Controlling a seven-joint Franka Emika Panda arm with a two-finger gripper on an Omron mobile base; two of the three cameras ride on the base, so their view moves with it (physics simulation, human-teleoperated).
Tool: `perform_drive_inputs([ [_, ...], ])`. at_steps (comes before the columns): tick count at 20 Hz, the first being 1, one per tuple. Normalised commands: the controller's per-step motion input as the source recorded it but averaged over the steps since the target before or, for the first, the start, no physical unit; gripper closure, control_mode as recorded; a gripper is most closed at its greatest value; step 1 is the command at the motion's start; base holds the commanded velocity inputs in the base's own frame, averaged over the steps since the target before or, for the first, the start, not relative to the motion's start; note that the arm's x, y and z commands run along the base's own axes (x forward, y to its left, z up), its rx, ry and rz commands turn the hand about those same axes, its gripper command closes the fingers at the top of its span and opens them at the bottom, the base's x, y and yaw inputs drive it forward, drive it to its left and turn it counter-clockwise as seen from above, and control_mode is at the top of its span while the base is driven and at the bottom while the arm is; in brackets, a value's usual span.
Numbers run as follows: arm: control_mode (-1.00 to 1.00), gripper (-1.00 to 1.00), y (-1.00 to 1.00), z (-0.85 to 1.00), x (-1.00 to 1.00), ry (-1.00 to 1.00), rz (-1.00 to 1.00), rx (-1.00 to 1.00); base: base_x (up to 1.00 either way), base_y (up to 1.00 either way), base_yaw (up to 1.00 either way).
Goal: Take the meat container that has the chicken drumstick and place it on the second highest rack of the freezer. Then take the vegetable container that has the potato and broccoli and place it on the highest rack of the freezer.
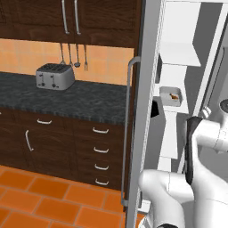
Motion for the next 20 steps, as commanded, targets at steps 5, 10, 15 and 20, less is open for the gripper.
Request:
perform_drive_inputs([
  [5, 1.0, -1.0, 0.03, 0.0, -0.37, 0.04, 0.06, -0.01, -0.4, -0.21, 0.07],
  [10, 1.0, -1.0, 0.0, 0.0, 0.0, 0.0, 0.0, 0.0, -0.93, -0.84, 0.25],
  [15, 1.0, -1.0, 0.0, 0.0, 0.0, 0.0, 0.0, 0.0, -0.17, 0.0, 0.98],
  [20, 1.0, -1.0, 0.0, 0.0, 0.0, 0.0, 0.0, 0.0, -0.22, 0.0, 0.98],
])
